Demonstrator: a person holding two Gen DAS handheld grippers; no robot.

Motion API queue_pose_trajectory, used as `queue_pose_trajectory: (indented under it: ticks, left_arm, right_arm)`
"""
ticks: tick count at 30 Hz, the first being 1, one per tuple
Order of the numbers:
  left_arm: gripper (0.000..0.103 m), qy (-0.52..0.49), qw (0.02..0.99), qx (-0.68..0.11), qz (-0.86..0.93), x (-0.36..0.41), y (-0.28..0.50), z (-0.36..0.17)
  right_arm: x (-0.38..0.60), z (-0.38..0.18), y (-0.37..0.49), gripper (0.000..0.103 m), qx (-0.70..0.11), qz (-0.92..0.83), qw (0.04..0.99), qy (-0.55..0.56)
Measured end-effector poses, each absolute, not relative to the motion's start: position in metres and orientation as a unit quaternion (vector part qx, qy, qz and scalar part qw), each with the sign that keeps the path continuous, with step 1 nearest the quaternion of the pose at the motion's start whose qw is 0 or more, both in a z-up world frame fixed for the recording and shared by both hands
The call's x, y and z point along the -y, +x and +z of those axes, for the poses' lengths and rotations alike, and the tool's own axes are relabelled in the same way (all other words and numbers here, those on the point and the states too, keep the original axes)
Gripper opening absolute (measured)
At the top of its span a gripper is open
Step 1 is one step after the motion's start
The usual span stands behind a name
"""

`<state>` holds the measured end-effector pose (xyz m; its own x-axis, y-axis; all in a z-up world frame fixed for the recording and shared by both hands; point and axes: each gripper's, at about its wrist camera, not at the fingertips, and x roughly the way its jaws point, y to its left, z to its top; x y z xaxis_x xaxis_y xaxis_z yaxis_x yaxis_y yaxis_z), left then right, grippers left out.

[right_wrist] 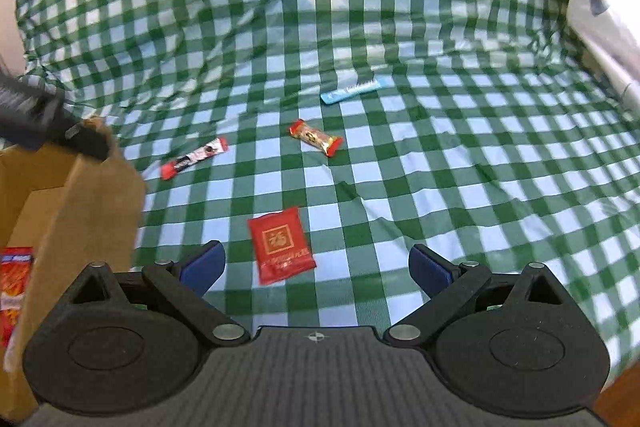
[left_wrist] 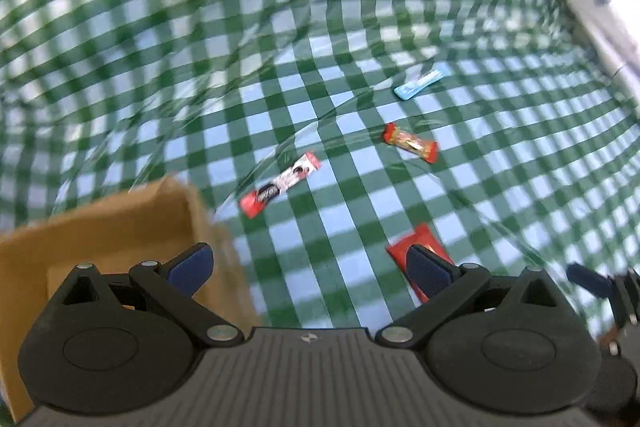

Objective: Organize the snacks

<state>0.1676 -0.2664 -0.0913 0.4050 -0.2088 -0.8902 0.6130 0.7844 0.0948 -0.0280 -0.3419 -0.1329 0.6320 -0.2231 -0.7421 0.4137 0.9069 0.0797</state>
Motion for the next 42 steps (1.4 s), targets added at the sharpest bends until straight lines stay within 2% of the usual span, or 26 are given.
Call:
queue_pose_trajectory:
  ticks: [7,11,13,15,17,18,19,20,21,22,29,35,42]
  left_arm:
    - [0.103,0.282,0.763,-0.533,-0.233,0.321,0.255,-0.178]
    - [0.103,0.318,0.733,-0.559,-0.222,0.338,0.283,-0.216]
    - [0.099,0.327,0.723,-0.571,-0.211,0.344,0.293,-0.234]
    - [0.097,0.312,0.722,-0.578,-0.217,0.344,0.300,-0.238]
    - [0.070,0.275,0.722,-0.582,-0.251,0.340,0.304,-0.232]
    - [0.046,0.254,0.718,-0.590,-0.266,0.338,0.305,-0.229]
    - [0.012,0.253,0.726,-0.582,-0.266,0.336,0.304,-0.225]
    - [0.012,0.260,0.729,-0.573,-0.270,0.335,0.301,-0.224]
    - [0.011,0.260,0.734,-0.569,-0.265,0.332,0.300,-0.223]
    - [0.011,0.255,0.737,-0.569,-0.260,0.327,0.298,-0.222]
    - [0.010,0.185,0.757,-0.563,-0.276,0.281,0.263,-0.173]
    - [0.010,0.132,0.772,-0.528,-0.329,0.238,0.185,-0.100]
    - [0.010,0.107,0.778,-0.518,-0.338,0.153,0.085,-0.058]
  right_arm:
    - [0.361,-0.196,0.026,0.098,-0.422,-0.143,0.883,0.145]
    - [0.357,-0.226,0.058,0.098,-0.442,-0.129,0.880,0.118]
    - [0.354,-0.239,0.069,0.102,-0.449,-0.129,0.878,0.104]
    - [0.346,-0.244,0.075,0.103,-0.444,-0.132,0.884,0.063]
    - [0.340,-0.248,0.075,0.101,-0.439,-0.137,0.887,0.039]
    - [0.339,-0.249,0.075,0.099,-0.437,-0.139,0.888,0.041]
    - [0.338,-0.248,0.074,0.090,-0.434,-0.137,0.890,0.041]
    - [0.336,-0.246,0.071,0.074,-0.428,-0.135,0.893,0.039]
    - [0.334,-0.244,0.068,0.063,-0.423,-0.131,0.896,0.037]
    - [0.332,-0.242,0.066,0.046,-0.418,-0.125,0.899,0.034]
    - [0.332,-0.216,0.046,0.043,-0.409,-0.123,0.901,0.069]
    - [0.322,-0.169,0.003,0.043,-0.379,-0.148,0.906,0.111]
    - [0.270,-0.123,-0.056,0.043,-0.381,-0.115,0.910,0.115]
